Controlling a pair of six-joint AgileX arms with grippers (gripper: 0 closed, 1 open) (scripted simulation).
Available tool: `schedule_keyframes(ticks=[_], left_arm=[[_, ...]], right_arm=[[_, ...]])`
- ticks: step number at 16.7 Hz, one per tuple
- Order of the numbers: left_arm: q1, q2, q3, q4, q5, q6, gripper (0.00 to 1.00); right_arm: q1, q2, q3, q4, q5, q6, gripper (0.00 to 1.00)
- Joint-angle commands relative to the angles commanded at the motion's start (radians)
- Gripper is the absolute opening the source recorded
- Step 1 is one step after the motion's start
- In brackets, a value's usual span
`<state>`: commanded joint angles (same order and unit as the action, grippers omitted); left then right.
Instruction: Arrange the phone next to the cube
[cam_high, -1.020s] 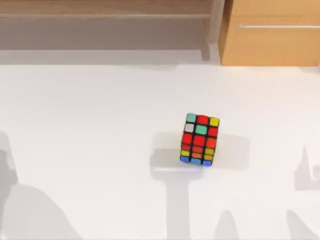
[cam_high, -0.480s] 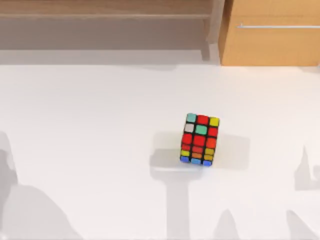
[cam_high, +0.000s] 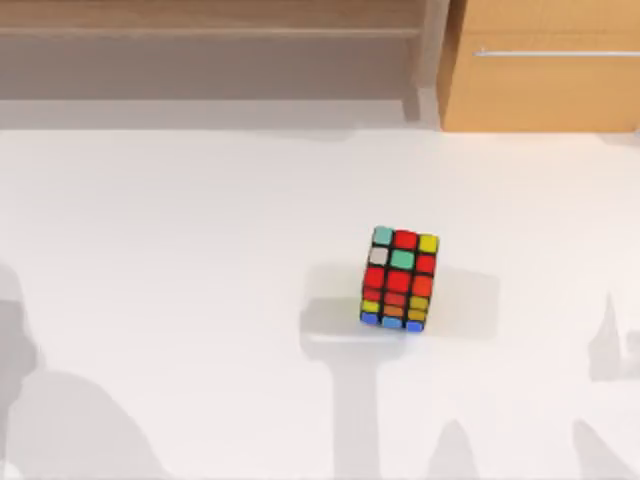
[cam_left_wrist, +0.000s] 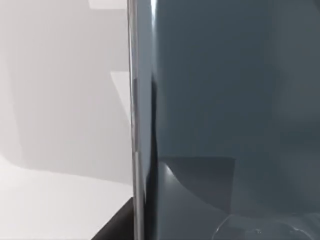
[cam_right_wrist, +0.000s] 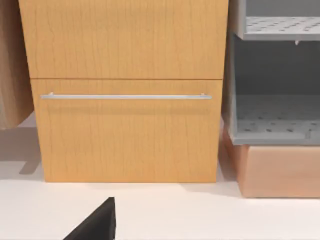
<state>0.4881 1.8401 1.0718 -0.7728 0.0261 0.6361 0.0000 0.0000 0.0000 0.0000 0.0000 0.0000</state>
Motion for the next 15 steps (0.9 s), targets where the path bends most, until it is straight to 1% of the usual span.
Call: schedule_keyframes(ticks=[8, 11, 15], left_arm=[[-0.012, -0.028, 0.03, -0.019, -0.003, -0.013, 0.0], [-0.061, -0.052, 0.085, -0.036, -0.008, -0.07, 0.0], [-0.175, -0.047, 0.167, -0.072, -0.013, -0.2, 0.0]], right_arm=[[0.0, 0.0, 0.0, 0.0, 0.0, 0.0, 1.0], [0.0, 0.0, 0.0, 0.0, 0.0, 0.0, 1.0], [0.0, 0.0, 0.0, 0.0, 0.0, 0.0, 1.0]])
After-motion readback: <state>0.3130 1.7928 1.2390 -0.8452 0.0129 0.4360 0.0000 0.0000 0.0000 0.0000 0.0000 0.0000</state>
